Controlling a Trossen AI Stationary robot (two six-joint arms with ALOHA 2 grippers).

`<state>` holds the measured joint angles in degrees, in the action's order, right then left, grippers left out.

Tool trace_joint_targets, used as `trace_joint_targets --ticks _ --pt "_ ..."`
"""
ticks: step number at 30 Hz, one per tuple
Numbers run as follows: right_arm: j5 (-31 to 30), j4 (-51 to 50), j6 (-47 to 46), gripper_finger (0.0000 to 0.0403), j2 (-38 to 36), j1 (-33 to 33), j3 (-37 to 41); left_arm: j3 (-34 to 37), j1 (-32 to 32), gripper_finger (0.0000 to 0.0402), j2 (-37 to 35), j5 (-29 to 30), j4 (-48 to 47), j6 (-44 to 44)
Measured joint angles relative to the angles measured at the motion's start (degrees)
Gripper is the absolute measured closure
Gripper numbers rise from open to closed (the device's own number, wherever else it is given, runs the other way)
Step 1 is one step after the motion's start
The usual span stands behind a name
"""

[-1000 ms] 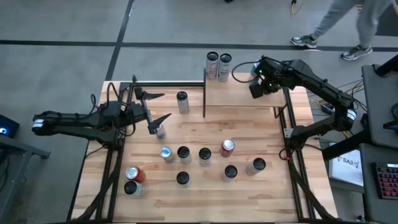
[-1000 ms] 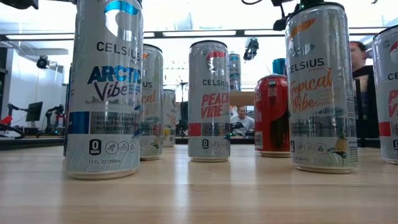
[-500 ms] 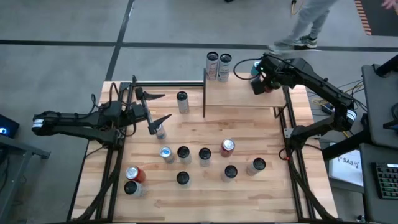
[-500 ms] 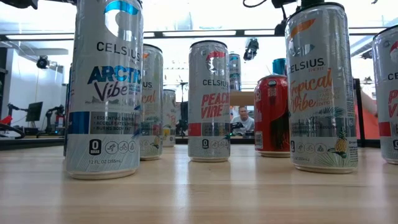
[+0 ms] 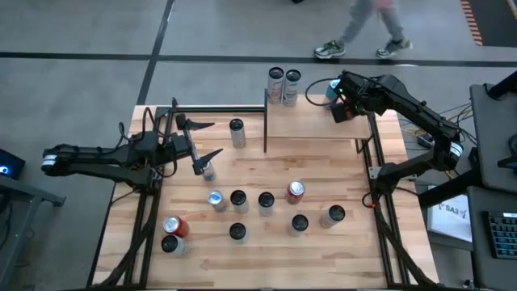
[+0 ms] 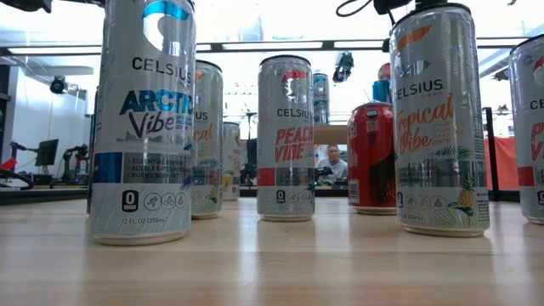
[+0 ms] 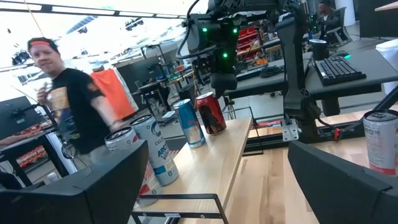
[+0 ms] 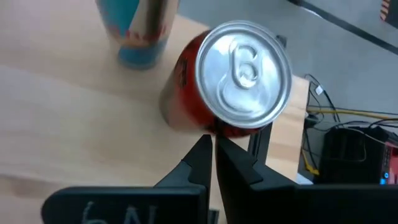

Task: Place canned beverage on shelf
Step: Put the top red black soda can on the shelf

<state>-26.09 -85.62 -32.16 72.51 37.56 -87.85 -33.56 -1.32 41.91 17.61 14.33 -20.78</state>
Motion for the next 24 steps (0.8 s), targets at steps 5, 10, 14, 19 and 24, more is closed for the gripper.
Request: trace_joint_targets --ticks 5,10,14,19,24 --pt "-2.43 3.09 1.59 0.0390 0.02 1.31 0.02 0.00 -0.01 0.0031 0.00 0.00 -0.04 0.00" --pt "-2.56 4.72 2.62 0.0390 0.02 2.23 0.02 0.04 -0.01 0.0031 0.00 0.00 -0.24 0.00" --pt "-0.56 5.06 2.16 0.0390 0.02 2.24 0.02 0.04 0.00 0.0031 0.00 0.00 -0.31 0.00" --pt "0.78 6.21 2.22 0.0390 0.13 2.21 0.02 0.04 -0.02 0.0031 0.00 0.00 -0.32 0.00" --pt "-2.28 8.19 3.66 0.0390 1.00 3.09 0.02 0.04 0.00 0.0031 0.00 0.00 -0.31 0.02"
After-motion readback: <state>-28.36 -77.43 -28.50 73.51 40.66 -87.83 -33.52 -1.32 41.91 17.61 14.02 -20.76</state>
